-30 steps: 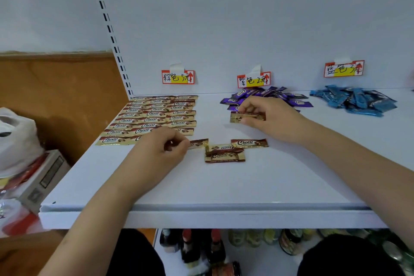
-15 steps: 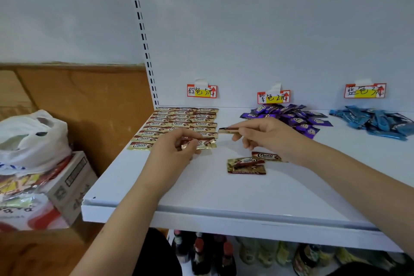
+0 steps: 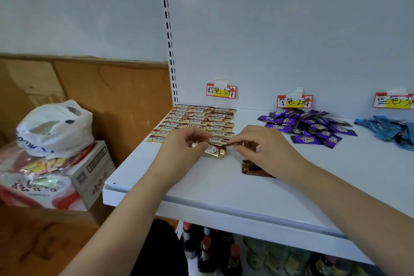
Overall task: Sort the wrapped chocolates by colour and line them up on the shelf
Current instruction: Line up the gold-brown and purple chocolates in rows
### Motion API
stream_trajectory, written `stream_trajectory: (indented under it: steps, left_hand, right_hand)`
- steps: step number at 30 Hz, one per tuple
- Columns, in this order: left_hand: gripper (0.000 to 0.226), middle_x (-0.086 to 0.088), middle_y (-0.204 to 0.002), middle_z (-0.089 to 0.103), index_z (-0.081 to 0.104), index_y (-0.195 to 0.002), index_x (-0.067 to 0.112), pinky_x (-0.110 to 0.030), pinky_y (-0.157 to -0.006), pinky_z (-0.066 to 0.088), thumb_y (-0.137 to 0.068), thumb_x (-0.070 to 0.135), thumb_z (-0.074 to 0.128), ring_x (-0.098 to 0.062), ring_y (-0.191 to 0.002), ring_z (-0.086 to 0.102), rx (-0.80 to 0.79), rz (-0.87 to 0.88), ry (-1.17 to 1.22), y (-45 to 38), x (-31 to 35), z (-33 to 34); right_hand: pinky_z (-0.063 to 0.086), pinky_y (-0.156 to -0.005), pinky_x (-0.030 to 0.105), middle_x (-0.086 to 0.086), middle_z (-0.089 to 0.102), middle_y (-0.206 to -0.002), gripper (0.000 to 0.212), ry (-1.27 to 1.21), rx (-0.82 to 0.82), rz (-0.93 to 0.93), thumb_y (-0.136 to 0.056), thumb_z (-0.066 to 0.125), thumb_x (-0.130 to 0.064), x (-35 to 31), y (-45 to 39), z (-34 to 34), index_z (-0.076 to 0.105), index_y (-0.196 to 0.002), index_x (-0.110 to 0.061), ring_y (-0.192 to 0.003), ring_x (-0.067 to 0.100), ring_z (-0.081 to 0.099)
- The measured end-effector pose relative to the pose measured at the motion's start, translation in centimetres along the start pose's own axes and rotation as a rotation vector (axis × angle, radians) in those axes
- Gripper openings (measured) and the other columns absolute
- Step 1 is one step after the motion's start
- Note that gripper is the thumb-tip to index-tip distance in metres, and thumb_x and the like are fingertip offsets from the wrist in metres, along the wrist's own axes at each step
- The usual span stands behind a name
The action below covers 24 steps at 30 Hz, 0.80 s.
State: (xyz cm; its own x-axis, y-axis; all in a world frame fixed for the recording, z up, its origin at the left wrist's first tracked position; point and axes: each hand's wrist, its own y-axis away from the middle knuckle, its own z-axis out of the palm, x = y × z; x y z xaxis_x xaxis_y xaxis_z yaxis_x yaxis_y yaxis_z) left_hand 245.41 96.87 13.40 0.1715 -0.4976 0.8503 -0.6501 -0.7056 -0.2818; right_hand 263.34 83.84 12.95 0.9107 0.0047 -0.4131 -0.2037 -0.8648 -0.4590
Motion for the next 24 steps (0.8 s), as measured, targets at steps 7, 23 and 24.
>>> stream_trajectory:
  steps: [7,23,24]
  left_hand:
    - [0.018,0.018,-0.114,0.062,0.07,-0.098,0.038,-0.015,-0.08,0.046,-0.092,0.022,0.065,-0.004,-0.106,0.057,-0.006,-0.024,-0.265,0.9,-1.9,-4.6]
    - [0.043,0.018,-0.116,0.055,0.07,-0.115,0.029,-0.001,-0.091,0.029,-0.092,0.0,0.047,0.002,-0.113,0.044,-0.082,0.229,-0.531,2.7,-3.4,-5.2]
    - [0.043,0.018,-0.118,0.055,0.069,-0.117,0.029,-0.003,-0.092,0.028,-0.093,0.001,0.046,0.0,-0.114,0.043,-0.073,0.216,-0.541,2.8,-3.5,-5.4]
  right_hand:
    - [0.039,-0.08,0.013,-0.017,0.054,-0.1,0.027,-0.035,-0.19,-0.12,-0.081,0.071,-0.05,-1.5,0.2,0.4,0.072,-0.099,-0.03,-0.099,0.005,0.051]
    - [0.041,-0.072,0.023,-0.009,0.064,-0.093,0.043,0.228,-0.097,-0.194,-0.092,0.038,-0.043,-1.9,0.7,0.4,0.076,-0.104,-0.027,-0.085,0.012,0.053]
    - [0.043,-0.072,0.026,-0.008,0.063,-0.095,0.044,0.235,-0.093,-0.186,-0.092,0.037,-0.044,-1.8,0.8,0.5,0.075,-0.105,-0.026,-0.086,0.013,0.053]
